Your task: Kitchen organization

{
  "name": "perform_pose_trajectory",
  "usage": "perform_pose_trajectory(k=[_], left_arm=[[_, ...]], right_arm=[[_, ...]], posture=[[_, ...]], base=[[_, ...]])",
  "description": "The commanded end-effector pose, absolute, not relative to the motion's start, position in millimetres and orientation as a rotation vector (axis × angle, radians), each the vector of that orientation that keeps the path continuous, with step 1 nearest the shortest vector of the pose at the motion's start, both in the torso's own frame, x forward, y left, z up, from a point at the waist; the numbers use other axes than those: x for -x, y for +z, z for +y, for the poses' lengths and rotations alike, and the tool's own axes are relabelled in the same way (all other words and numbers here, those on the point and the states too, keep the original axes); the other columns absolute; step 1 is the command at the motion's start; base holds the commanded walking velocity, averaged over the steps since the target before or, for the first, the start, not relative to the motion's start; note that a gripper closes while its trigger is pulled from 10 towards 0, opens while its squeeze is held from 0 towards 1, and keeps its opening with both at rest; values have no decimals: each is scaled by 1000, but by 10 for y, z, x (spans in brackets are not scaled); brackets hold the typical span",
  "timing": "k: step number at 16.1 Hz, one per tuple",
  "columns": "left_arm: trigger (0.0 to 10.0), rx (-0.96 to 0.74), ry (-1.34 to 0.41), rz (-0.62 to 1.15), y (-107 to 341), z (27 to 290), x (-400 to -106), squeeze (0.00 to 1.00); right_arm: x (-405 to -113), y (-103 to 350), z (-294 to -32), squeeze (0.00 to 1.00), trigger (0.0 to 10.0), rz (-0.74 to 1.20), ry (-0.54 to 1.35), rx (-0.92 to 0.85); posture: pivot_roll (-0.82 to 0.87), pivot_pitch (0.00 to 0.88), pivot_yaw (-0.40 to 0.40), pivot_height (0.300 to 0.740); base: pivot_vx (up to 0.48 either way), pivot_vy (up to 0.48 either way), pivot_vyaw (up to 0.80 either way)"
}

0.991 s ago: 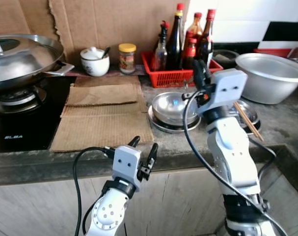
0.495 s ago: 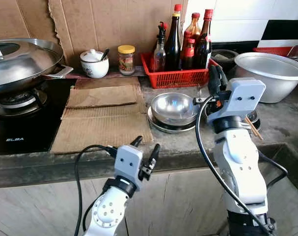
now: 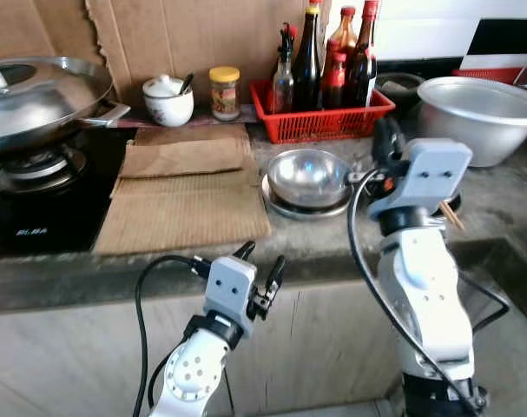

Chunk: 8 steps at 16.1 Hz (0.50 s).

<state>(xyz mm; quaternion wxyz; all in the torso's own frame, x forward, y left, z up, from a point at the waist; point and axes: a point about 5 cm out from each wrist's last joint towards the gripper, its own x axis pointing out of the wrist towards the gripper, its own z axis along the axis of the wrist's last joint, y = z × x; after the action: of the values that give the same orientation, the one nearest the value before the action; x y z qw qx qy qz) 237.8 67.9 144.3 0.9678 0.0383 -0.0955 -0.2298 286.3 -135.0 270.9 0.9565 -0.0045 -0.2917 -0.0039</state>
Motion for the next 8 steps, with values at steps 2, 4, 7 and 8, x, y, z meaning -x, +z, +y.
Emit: perform_pose_trajectory(k=[2,4,7,8], left_arm=[[10000,-70,-474,-206,1453,672,-2382,0],[10000,-70,-472,-205,1451,675,-2378,0],[10000,-71,-473,-201,1440,679,-2366,0],[10000,-71,-473,-198,1432,677,-2363,0]], right_arm=[[-2827,2801,-1340,0,10000,-629,-13,10],[-2823,2732,-1336,0,10000,-603,-10,15],[-2797,2661,-1330,0,10000,-578,-3,18],[-2781,2612,-1327,0,10000,-563,2,21]], posture=[[24,0,-15,740],[24,0,-13,740],[23,0,-17,740],[20,0,-14,740]], base=[[-332,0,0],[-337,0,0],[-335,0,0],[-337,0,0]])
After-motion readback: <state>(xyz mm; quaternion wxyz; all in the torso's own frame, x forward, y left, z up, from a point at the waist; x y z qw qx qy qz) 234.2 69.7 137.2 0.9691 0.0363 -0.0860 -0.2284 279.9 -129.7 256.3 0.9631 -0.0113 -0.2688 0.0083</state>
